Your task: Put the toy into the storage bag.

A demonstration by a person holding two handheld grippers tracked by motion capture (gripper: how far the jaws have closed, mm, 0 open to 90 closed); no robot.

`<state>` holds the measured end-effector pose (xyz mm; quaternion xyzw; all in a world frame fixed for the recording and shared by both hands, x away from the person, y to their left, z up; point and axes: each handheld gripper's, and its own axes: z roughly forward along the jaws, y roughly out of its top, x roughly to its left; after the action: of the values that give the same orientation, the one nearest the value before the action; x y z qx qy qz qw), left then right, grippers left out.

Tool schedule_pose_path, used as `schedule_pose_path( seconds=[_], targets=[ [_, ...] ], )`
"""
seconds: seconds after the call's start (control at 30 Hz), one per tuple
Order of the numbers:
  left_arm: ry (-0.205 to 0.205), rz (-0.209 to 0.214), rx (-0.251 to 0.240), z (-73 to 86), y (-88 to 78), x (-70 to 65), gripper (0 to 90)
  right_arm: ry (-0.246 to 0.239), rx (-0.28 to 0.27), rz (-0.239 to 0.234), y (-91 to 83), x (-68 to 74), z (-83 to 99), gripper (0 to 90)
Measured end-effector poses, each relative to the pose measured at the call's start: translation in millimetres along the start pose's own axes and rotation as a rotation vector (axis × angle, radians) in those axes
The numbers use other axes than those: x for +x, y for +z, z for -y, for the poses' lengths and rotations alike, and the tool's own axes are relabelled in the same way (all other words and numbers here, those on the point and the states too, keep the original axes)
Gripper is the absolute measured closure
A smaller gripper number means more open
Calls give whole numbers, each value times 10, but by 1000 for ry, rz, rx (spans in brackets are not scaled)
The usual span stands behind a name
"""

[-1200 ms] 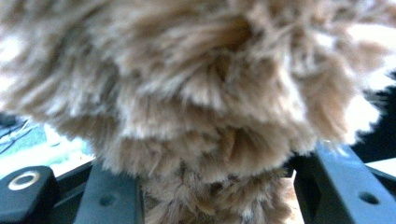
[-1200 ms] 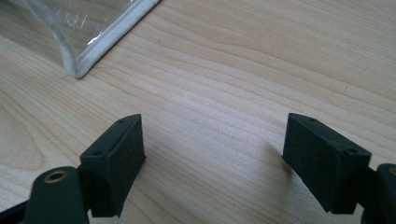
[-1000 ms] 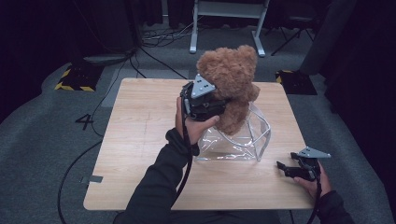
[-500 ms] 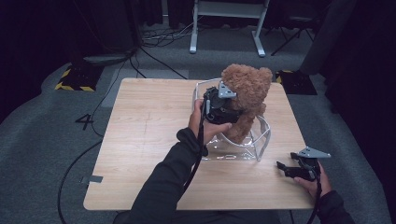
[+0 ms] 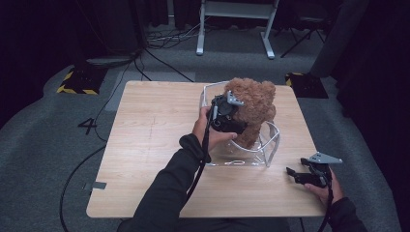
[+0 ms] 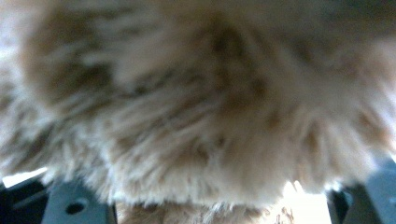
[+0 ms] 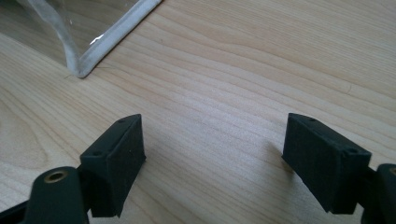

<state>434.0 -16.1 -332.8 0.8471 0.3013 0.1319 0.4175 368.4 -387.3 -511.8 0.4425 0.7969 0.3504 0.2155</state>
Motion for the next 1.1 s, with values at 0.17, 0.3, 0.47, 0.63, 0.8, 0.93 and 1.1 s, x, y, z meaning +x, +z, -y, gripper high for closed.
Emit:
schedule_pose_path(
  seconds=[0.17, 0.3, 0.47, 0.63, 0.8, 0.93, 1.1],
  targets=[
    [-6, -2, 23, 8, -6, -9, 299, 0, 0, -1, 0, 1, 0, 206],
    [1, -15, 30, 20, -13, -15, 281, 1, 1, -2, 0, -1, 0, 206],
    [-9, -37, 39, 42, -31, -16, 248, 0, 1, -2, 0, 0, 0, 205],
    [-26, -26, 8, 79, -81, -2, 234, 1, 1, -2, 0, 0, 0, 205],
    [-39, -16, -19, 109, -150, 16, 221, 2, 1, -3, 0, -1, 0, 206],
    [-57, -6, -36, 152, -211, 60, 208, 2, 1, -4, 1, -2, 0, 205],
    [-66, -9, -75, 194, -316, 99, 200, 5, 3, -6, 2, -6, -1, 203]
  ],
)
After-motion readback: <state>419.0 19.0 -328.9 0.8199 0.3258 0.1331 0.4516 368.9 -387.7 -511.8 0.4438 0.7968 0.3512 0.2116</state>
